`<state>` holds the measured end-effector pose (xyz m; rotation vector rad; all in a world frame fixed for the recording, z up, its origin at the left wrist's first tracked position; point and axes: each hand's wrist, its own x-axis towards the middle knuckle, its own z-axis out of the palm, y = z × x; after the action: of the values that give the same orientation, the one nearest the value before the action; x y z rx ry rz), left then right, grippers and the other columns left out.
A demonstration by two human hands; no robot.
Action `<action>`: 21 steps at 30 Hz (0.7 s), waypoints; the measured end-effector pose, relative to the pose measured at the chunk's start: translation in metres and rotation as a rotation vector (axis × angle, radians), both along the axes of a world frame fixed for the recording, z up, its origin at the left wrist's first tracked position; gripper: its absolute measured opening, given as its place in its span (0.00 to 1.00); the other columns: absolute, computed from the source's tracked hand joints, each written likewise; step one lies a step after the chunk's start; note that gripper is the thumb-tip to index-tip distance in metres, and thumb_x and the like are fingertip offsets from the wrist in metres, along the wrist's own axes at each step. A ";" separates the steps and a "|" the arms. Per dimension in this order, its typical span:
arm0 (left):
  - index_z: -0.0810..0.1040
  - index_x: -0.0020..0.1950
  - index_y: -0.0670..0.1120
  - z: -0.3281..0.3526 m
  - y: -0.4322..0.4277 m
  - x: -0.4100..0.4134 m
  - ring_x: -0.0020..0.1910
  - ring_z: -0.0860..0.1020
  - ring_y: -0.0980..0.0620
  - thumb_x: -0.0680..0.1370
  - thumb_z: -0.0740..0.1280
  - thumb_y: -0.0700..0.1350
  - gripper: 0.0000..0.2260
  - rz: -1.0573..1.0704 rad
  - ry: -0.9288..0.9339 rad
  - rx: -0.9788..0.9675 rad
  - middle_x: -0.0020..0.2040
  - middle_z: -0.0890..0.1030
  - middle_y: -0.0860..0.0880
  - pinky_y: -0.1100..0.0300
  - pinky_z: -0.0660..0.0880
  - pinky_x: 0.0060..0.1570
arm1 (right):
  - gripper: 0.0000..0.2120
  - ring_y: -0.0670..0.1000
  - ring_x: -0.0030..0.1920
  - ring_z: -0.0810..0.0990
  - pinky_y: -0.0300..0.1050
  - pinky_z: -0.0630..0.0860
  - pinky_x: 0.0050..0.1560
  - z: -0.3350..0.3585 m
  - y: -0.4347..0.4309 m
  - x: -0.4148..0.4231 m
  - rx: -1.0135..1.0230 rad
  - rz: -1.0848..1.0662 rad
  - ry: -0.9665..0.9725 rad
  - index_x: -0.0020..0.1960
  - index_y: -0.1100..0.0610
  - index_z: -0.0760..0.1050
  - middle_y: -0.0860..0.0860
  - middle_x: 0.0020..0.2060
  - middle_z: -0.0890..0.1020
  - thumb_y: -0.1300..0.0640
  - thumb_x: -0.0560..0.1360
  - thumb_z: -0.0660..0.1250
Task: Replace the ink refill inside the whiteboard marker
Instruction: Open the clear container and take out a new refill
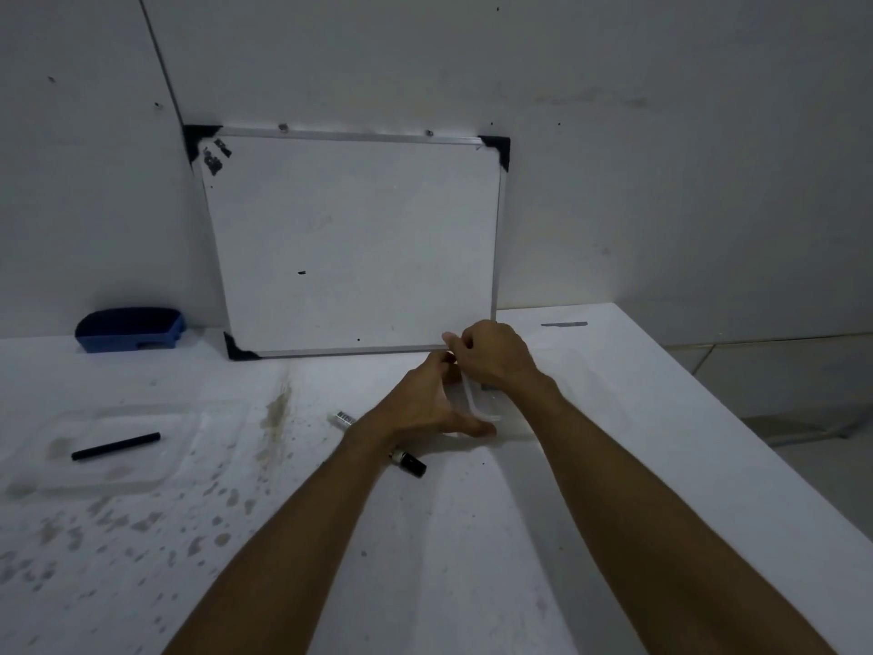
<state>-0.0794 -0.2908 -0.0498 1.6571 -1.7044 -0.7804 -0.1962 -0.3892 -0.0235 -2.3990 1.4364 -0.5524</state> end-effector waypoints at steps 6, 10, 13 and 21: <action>0.63 0.78 0.47 -0.002 -0.002 0.004 0.68 0.75 0.53 0.59 0.84 0.59 0.54 -0.015 0.015 0.004 0.73 0.74 0.50 0.59 0.72 0.66 | 0.28 0.47 0.30 0.73 0.44 0.67 0.37 -0.004 -0.002 -0.003 -0.009 0.014 -0.011 0.32 0.53 0.72 0.48 0.27 0.75 0.35 0.82 0.54; 0.63 0.78 0.46 -0.001 -0.001 0.004 0.66 0.75 0.54 0.60 0.85 0.57 0.53 -0.023 0.023 0.004 0.73 0.74 0.50 0.61 0.71 0.65 | 0.26 0.48 0.33 0.75 0.44 0.70 0.38 -0.002 -0.001 -0.007 0.008 0.087 -0.070 0.35 0.53 0.75 0.47 0.30 0.77 0.35 0.81 0.58; 0.63 0.78 0.47 0.001 0.001 0.003 0.67 0.75 0.54 0.61 0.84 0.57 0.51 -0.044 0.024 -0.018 0.72 0.74 0.51 0.58 0.72 0.68 | 0.24 0.46 0.36 0.78 0.42 0.75 0.40 0.002 -0.001 -0.015 0.014 0.176 -0.115 0.43 0.57 0.81 0.50 0.37 0.81 0.37 0.80 0.62; 0.69 0.76 0.50 0.001 0.001 0.007 0.66 0.78 0.54 0.58 0.82 0.64 0.50 -0.057 0.017 -0.032 0.69 0.79 0.53 0.50 0.75 0.68 | 0.19 0.42 0.37 0.76 0.35 0.69 0.38 0.005 0.001 -0.023 -0.031 0.207 -0.196 0.46 0.56 0.81 0.48 0.40 0.79 0.39 0.78 0.68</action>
<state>-0.0722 -0.2897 -0.0486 1.5828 -1.7501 -0.7870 -0.2187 -0.3883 -0.0183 -2.4023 1.0920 -0.7373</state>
